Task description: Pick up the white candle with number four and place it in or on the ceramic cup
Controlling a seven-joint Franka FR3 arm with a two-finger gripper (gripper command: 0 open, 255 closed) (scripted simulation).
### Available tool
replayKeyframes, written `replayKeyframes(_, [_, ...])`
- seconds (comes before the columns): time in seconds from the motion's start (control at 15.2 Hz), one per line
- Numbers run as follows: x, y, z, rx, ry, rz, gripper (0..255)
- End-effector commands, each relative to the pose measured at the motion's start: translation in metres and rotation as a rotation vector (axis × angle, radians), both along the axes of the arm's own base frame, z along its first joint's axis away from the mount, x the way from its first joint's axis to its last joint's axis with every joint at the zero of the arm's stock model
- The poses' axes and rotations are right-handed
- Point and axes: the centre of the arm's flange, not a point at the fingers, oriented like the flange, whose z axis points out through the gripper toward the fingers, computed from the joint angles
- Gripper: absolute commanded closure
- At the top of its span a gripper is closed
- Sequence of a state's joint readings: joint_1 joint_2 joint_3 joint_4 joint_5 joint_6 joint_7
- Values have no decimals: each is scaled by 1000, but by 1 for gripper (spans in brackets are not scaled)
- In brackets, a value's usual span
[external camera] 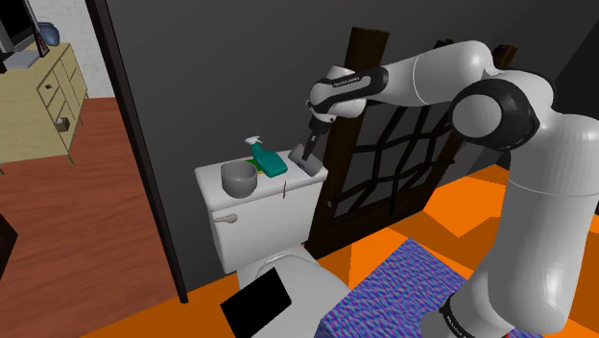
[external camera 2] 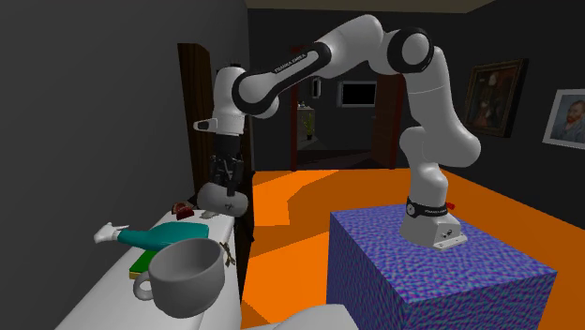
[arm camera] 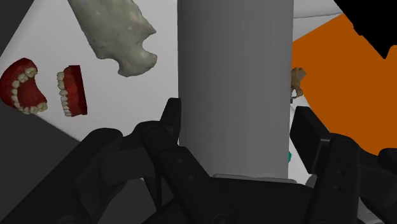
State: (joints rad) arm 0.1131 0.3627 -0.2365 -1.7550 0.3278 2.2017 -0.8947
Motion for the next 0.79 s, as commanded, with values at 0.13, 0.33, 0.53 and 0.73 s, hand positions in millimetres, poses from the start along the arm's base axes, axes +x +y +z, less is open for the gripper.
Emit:
replayKeyframes(0.13, [0, 1, 22, 0, -1, 0, 255])
replayKeyframes(0.33, [0, 1, 38, 0, -1, 0, 255])
replayKeyframes(0.53, [0, 1, 54, 0, -1, 0, 255])
replayKeyframes(0.73, [0, 1, 69, 0, -1, 0, 255])
